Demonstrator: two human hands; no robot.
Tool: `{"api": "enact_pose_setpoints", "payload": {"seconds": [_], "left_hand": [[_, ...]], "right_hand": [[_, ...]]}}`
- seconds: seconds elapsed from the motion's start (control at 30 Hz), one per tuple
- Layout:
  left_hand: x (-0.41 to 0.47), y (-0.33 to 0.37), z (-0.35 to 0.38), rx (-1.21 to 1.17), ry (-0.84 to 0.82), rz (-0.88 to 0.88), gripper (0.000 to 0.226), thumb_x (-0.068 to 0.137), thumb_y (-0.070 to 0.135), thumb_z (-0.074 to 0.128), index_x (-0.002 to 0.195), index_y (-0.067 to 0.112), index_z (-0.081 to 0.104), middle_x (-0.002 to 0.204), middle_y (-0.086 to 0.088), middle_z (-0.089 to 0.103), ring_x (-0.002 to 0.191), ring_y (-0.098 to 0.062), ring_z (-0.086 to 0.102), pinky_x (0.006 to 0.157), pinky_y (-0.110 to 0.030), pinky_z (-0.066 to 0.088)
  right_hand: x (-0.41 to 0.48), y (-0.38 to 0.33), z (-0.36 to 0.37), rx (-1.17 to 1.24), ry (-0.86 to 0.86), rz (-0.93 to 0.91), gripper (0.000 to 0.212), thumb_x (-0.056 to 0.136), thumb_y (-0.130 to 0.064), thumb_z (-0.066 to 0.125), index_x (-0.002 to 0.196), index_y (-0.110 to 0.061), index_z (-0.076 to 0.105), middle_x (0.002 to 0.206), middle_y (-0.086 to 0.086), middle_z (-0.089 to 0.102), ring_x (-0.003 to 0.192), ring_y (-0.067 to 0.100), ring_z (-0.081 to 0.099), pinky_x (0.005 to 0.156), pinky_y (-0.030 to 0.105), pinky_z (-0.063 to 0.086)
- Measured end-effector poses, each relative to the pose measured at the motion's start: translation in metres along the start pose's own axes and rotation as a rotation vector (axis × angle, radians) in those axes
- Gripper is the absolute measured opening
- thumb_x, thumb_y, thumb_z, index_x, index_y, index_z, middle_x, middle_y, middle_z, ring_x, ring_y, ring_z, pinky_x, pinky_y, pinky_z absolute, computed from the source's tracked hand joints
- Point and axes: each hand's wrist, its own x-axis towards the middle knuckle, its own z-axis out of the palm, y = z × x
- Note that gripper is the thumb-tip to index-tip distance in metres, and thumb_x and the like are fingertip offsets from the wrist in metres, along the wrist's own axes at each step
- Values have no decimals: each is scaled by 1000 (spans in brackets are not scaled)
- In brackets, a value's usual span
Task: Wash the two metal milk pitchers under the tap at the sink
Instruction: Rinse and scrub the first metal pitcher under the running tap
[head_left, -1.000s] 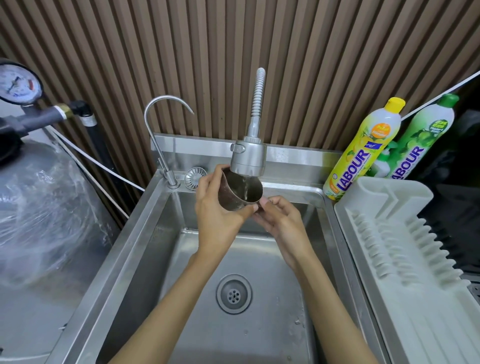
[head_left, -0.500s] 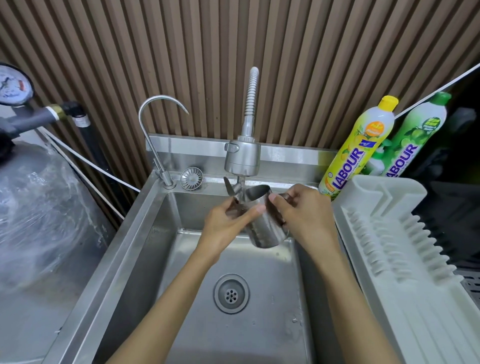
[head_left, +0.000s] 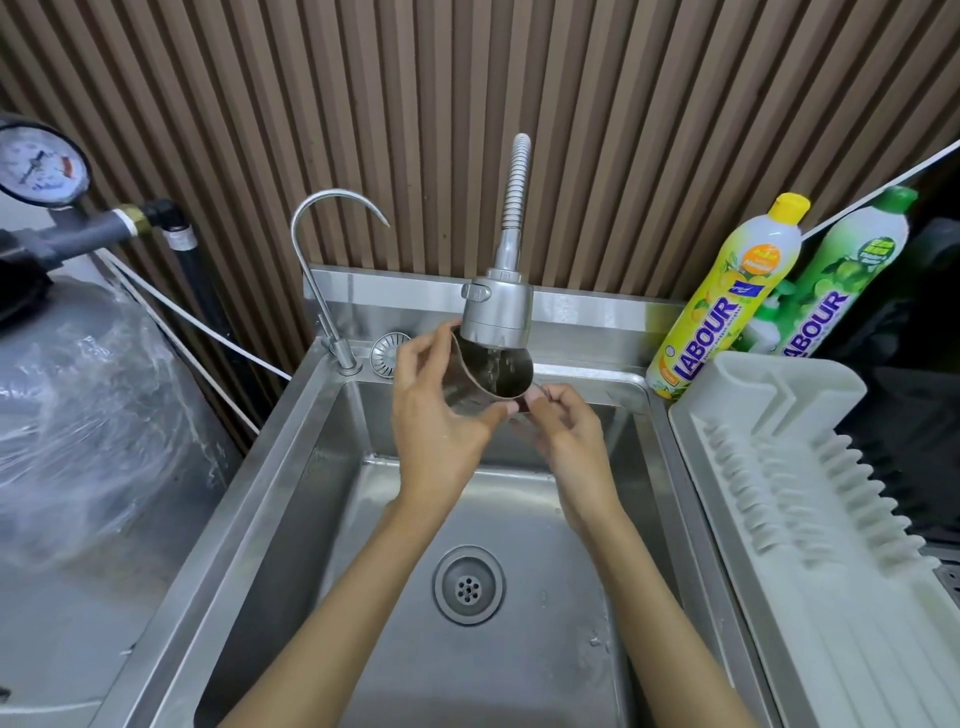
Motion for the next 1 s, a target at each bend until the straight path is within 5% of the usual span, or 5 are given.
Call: {"api": "enact_pose_setpoints", "payload": {"seconds": [0.23,0.53,0.7,0.83,1.0], "left_hand": [[0,11,-5,302,-105,-159,93,50,80,57,115,14,58,99,1,40,99,-18,45,84,-26,38],[-8,-12,13,-328,-382,-486,37,72,26,80,106,20,67,87,10,73,82,1,67,69,-7,48],[2,-22,28,-496,-293,-395,66,63,-10,78,121,5,51,110,-8,68,101,-11,64,92,-23,49],[10,-22,22,-334,-130,-206,88,52,9,87,130,9,47,124,-5,57,118,-15,55,105,-33,43],[8,-6,7,51,-25,70,86,56,21,87,132,12,48,117,3,46,110,-10,48,97,-21,42]], "right_hand": [[0,-4,-3,-127,114,101,24,90,-30,59,79,-9,61,77,10,72,69,24,72,63,37,60],[-6,-49,-19,-901,246,-208,25,87,-35,60,77,-12,56,70,3,61,74,24,56,67,28,39],[-2,-33,-18,-515,209,-128,18,84,-21,67,70,-18,56,82,1,68,72,17,61,61,14,41],[5,-18,-12,-118,77,-14,26,86,-7,63,64,-12,49,108,-2,68,87,-5,65,80,7,47],[5,-1,1,242,-35,87,20,94,-12,52,74,-8,53,82,6,66,90,19,64,98,39,49]]}}
